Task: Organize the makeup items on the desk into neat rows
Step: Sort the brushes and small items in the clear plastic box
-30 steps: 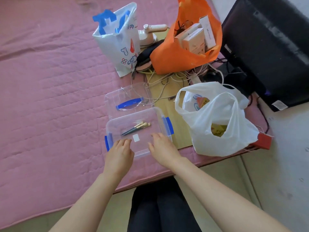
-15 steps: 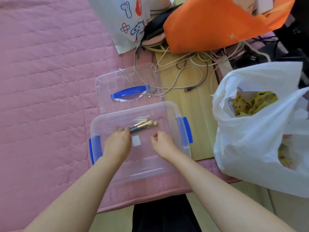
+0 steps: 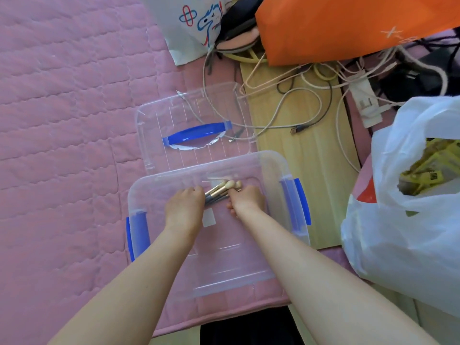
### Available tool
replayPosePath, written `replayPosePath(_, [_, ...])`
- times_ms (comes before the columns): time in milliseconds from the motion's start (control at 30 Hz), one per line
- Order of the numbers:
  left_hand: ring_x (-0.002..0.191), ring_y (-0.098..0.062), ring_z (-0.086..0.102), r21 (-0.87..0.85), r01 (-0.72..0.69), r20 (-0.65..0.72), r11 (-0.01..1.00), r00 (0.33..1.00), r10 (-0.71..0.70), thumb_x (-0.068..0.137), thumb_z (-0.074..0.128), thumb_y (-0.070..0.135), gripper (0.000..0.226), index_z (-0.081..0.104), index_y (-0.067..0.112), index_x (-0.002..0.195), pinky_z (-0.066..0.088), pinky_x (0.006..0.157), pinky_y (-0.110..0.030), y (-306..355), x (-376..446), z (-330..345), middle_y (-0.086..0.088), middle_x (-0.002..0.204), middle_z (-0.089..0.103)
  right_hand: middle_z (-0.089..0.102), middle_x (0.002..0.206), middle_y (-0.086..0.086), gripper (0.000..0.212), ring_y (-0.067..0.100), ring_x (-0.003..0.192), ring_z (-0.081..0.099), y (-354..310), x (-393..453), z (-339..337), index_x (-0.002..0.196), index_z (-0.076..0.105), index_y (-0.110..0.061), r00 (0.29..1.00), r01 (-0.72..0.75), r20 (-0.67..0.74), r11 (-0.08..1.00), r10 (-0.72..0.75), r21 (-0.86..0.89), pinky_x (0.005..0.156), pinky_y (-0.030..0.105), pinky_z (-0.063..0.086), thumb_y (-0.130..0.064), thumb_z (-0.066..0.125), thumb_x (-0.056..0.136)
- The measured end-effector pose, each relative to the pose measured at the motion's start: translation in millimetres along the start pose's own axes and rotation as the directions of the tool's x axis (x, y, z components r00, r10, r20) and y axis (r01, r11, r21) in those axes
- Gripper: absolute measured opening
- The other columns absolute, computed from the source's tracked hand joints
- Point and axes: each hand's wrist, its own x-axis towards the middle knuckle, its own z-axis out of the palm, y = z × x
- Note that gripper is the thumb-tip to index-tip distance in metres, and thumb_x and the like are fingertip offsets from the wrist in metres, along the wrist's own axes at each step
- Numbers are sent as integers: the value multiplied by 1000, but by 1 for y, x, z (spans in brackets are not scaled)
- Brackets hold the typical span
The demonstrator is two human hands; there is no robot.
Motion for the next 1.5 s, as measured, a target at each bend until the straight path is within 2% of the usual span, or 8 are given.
replayPosePath(400, [84, -31, 64, -4, -79, -129, 997, 989, 78, 81, 65, 9, 14, 59, 13, 93, 32, 56, -30, -4, 1, 13, -5, 90, 66, 67, 110, 13, 28, 32, 102, 62, -2, -19, -9, 102, 65, -10, 998, 51, -33, 986, -57, -162, 68, 27, 39, -32, 63, 85])
replayPosePath(533, [47, -29, 58, 17, -118, -164, 993, 979, 119, 43, 87, 5, 37, 57, 12, 63, 21, 45, -22, -5, 2, 20, -5, 55, 58, 66, 114, 13, 34, 33, 106, 61, -2, -24, -5, 104, 67, -10, 994, 75, -61, 956, -96, -284, 71, 30, 41, -39, 53, 92])
replayPosePath(733, [99, -32, 55, -114, -29, -87, 993, 996, 19, 91, 52, 11, 9, 52, 11, 100, 33, 61, -35, -8, 3, 30, -8, 104, 60, 62, 121, 10, 43, 31, 111, 59, -10, -33, 4, 114, 61, -11, 979, 114, -90, 857, -183, -503, 83, 34, 44, -38, 30, 100])
replayPosePath(867, [102, -32, 50, -301, 81, 2, 950, 996, -84, 94, 44, 12, 9, 51, 8, 98, 32, 66, -34, -10, 1, 24, -14, 111, 57, 61, 124, 11, 43, 31, 114, 58, -9, -37, 3, 119, 57, -5, 970, 130, -102, 828, -220, -546, 90, 38, 45, -32, 27, 102])
replayPosePath(1067, [83, -36, 54, -533, 227, 123, 815, 974, -191, 90, 44, 4, 7, 46, 4, 97, 31, 60, -33, -8, -6, 18, -21, 99, 56, 58, 119, 23, 36, 39, 99, 62, 0, -35, -13, 124, 40, 0, 991, 88, -73, 963, -110, -254, 72, 35, 46, -22, 37, 96])
replayPosePath(1200, [82, -38, 50, -584, 266, 175, 767, 964, -201, 90, 43, 5, 6, 39, 7, 94, 33, 62, -34, -8, -11, 15, -20, 91, 51, 54, 116, 21, 31, 32, 65, 63, 5, -34, -10, 121, 37, 1, 1000, -24, 22, 998, 23, 62, 33, 26, 46, -14, 36, 94])
replayPosePath(1367, [85, -40, 54, -629, 259, 148, 733, 965, -215, 93, 52, 19, 14, 47, 6, 90, 43, 69, -40, -12, -8, 24, -25, 94, 58, 58, 120, 20, 42, 40, 104, 59, 3, -39, 9, 117, 45, 1, 998, 66, -13, 992, -68, -112, 82, 44, 54, -27, 59, 89])
replayPosePath(1500, [82, -38, 55, -641, 252, 123, 725, 966, -228, 92, 57, 23, 20, 51, 5, 87, 40, 65, -37, -11, -3, 30, -24, 93, 60, 60, 121, 17, 44, 35, 112, 59, 1, -39, 11, 118, 48, -1, 992, 90, -59, 941, -116, -327, 82, 36, 49, -36, 55, 92])
